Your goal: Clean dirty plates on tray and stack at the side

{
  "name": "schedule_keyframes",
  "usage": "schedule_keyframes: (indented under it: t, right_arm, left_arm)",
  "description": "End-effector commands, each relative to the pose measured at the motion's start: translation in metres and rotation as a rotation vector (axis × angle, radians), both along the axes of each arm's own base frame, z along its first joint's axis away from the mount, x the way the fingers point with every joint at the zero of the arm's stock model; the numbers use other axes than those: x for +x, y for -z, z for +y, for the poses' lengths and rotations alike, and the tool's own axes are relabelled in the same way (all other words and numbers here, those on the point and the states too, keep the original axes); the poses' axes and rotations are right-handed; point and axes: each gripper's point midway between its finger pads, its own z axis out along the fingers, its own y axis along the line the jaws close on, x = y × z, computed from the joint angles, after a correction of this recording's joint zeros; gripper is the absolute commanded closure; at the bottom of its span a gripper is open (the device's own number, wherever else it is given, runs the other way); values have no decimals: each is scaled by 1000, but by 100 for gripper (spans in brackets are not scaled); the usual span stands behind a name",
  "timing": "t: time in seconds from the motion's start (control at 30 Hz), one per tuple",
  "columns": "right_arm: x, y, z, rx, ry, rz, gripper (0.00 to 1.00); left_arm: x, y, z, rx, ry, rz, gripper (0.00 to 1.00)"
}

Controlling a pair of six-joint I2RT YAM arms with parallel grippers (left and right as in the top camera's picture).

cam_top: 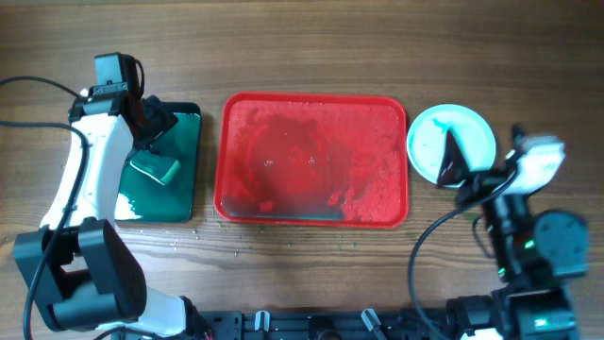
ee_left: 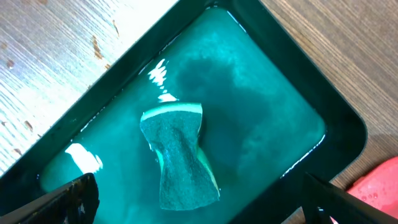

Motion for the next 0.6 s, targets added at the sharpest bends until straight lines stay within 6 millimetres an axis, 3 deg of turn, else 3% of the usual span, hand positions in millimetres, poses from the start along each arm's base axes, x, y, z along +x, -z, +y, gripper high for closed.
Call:
schedule_keyframes:
  t: [0.0, 0.07, 0.23, 0.57]
  right_arm:
    - [-10, 58, 19, -18, -113, -64, 0]
    - [-14, 81, 21, -12, -129, -98, 0]
    - [-21, 116, 24, -10, -150, -135, 0]
    - [-22, 132, 26, 14, -164, -64, 0]
  left_arm:
    - [3, -7, 1, 1, -4, -22, 0]
    - [3, -7, 1, 1, -4, -22, 0]
    - [3, -7, 1, 1, -4, -22, 0]
    - [3, -7, 1, 1, -4, -22, 0]
